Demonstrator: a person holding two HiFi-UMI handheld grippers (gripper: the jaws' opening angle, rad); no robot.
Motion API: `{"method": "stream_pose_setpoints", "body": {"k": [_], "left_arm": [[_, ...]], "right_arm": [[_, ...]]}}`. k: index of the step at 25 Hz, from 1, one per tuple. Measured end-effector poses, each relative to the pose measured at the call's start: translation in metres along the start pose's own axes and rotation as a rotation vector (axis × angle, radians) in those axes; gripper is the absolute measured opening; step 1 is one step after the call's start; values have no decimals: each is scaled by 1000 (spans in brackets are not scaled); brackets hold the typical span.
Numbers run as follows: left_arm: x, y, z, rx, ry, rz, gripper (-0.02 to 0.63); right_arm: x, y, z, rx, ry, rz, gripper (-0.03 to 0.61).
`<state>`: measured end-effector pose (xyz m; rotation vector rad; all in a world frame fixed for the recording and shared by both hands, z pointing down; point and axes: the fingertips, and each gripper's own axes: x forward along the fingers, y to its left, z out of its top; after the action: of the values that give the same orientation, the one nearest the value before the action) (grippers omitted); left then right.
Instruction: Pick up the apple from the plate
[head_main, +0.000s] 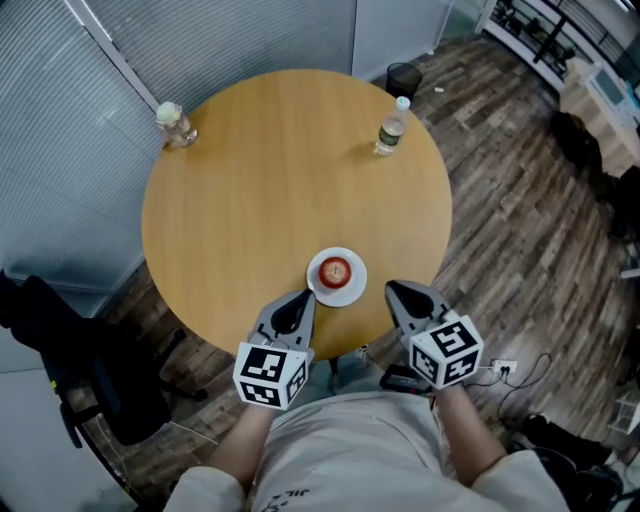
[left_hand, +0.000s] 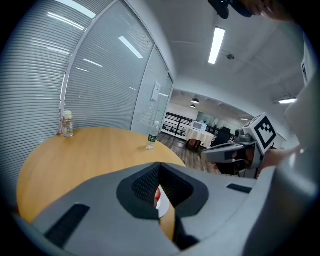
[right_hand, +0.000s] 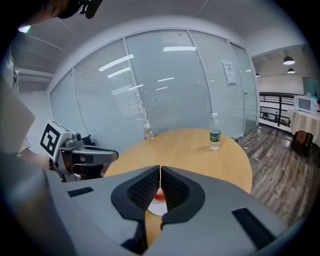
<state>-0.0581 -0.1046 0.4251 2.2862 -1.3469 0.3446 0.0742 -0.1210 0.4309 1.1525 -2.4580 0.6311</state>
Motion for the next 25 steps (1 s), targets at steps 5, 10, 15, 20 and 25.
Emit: {"method": "stream_pose_setpoints", "body": {"k": [5, 10, 15, 20, 25], "left_arm": [[15, 6, -20, -22, 33, 13, -2], [26, 12, -35, -17, 69, 18, 0], [38, 16, -49, -12, 99, 30, 0], [54, 17, -65, 3, 133, 34, 0], [67, 25, -78, 14, 158, 41, 22]], "right_arm": [[13, -5, -13, -1, 33, 8, 31], [27, -8, -22, 15, 51, 26, 31], [38, -14, -36, 4, 78, 30, 31], [47, -20, -47, 35, 89, 29, 31], [57, -19, -56, 38, 112, 38, 31]]}}
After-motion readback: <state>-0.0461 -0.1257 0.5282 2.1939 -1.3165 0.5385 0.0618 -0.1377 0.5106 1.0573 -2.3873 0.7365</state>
